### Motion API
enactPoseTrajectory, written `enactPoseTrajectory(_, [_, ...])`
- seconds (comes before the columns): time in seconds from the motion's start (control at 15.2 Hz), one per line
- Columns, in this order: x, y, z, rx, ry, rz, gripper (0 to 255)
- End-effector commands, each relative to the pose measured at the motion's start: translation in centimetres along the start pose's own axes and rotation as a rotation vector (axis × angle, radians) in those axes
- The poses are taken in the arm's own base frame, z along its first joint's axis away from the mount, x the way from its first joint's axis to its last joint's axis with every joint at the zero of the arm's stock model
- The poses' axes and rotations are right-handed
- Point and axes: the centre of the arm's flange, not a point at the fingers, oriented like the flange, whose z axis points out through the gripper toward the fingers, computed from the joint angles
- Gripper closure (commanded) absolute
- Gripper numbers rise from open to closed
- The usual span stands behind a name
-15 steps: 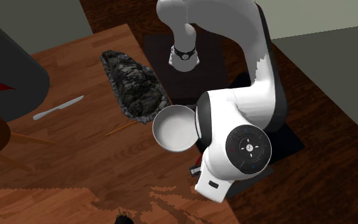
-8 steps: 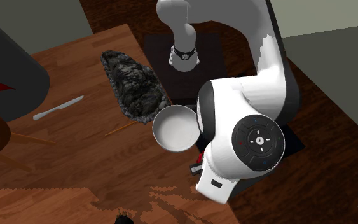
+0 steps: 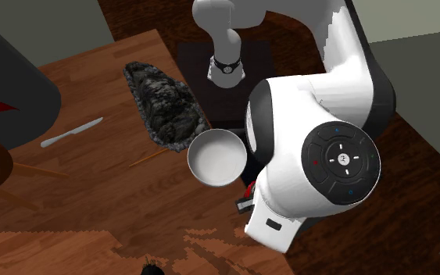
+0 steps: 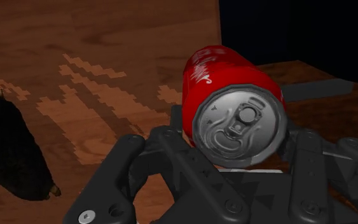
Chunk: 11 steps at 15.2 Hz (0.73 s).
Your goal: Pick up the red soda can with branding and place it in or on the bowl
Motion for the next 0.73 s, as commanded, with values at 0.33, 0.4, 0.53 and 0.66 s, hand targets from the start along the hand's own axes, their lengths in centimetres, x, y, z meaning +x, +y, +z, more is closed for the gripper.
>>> enactPoseTrajectory(0.33, [-2.6, 0.8, -2.5, 0.0, 0.0, 0.0, 255])
enactPoseTrajectory(0.4, [-3.9, 1.1, -2.6, 0.0, 0.0, 0.0, 255])
enactPoseTrajectory(0.53, [-6.4, 1.8, -2.8, 0.0, 0.0, 0.0, 255])
enactPoseTrajectory(0.66, [-9.0, 2.5, -3.0, 0.0, 0.0, 0.0, 255])
